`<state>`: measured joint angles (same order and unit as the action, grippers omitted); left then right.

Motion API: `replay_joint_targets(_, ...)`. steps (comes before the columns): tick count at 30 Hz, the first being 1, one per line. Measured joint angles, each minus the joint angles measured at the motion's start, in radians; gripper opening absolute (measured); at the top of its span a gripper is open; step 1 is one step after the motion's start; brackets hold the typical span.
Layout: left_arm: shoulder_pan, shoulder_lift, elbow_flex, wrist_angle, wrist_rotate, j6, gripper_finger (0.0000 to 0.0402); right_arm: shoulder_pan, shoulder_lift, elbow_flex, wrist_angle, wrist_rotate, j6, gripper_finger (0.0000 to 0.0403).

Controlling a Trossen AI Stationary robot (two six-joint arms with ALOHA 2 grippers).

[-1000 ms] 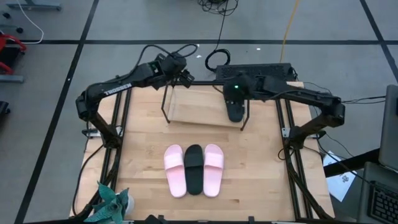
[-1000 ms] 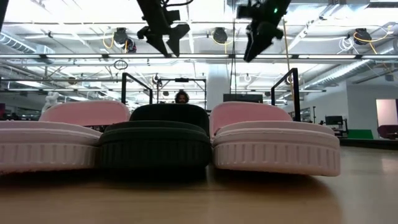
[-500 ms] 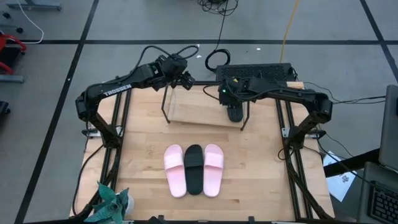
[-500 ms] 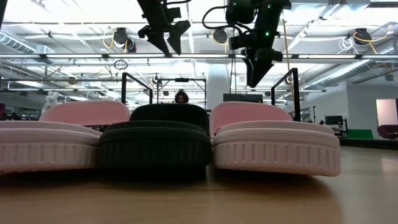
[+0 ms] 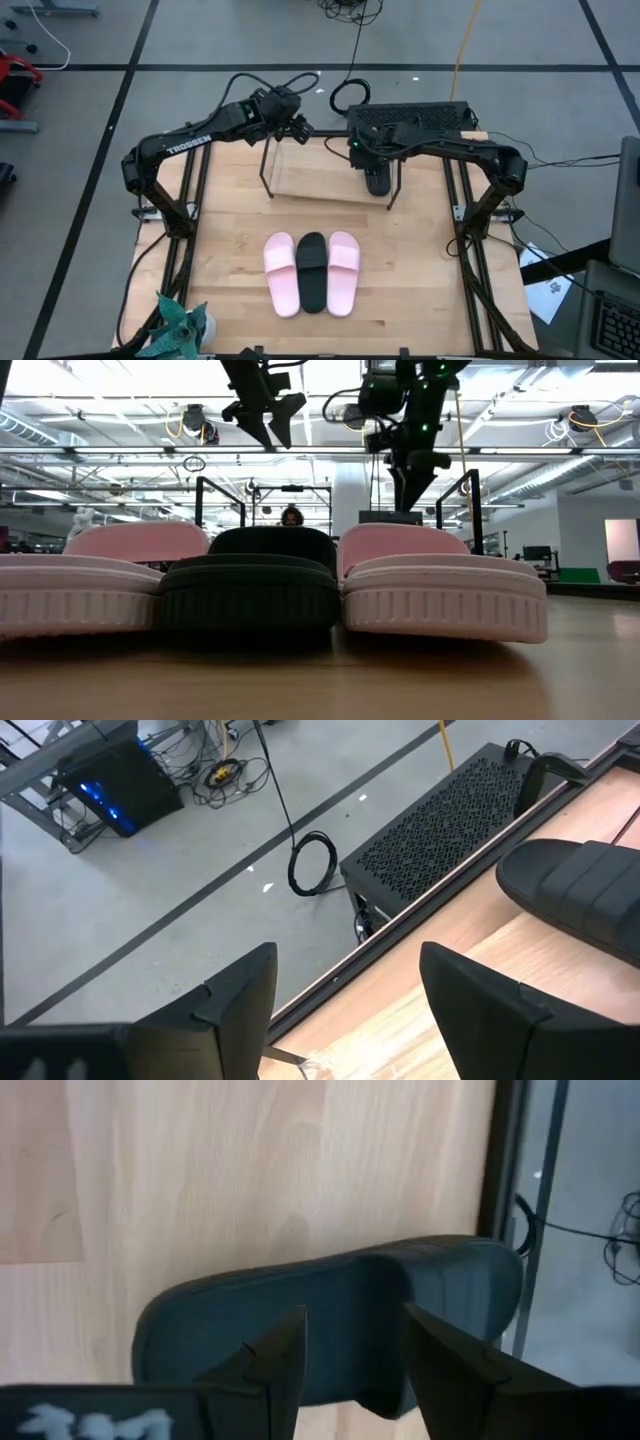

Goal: Pick and place slides into the shelf
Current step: Put the right black slide on the shelf

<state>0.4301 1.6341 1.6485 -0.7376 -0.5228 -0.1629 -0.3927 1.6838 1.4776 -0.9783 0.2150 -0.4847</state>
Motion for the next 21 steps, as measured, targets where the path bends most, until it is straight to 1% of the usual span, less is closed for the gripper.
replay_joint_targets(4, 0.0, 0.0, 0.0, 0.0, 0.0, 0.001, 0.0248, 0.002, 0.033, 0.0, 0.027, 0.068, -0.025, 0.0153)
replay_joint_targets(9, 0.0, 0.0, 0.0, 0.0, 0.0, 0.001, 0.0248, 0.001, 0.066, 0.0, 0.027, 0.084, -0.035, 0.0153)
replay_joint_targets(13, 0.001, 0.0, 0.0, 0.0, 0.0, 0.003, 0.0248, 0.003, 0.079, -0.001, 0.033, 0.151, -0.05, 0.0153)
replay_joint_targets(16, 0.001, 0.0, 0.0, 0.0, 0.0, 0.008, 0.0248, 0.003, 0.08, -0.001, 0.051, 0.179, -0.059, 0.0153)
replay_joint_targets(21, 0.001, 0.0, 0.0, 0.0, -0.001, 0.01, 0.0248, 0.001, 0.079, -0.001, 0.062, 0.178, -0.055, 0.0153)
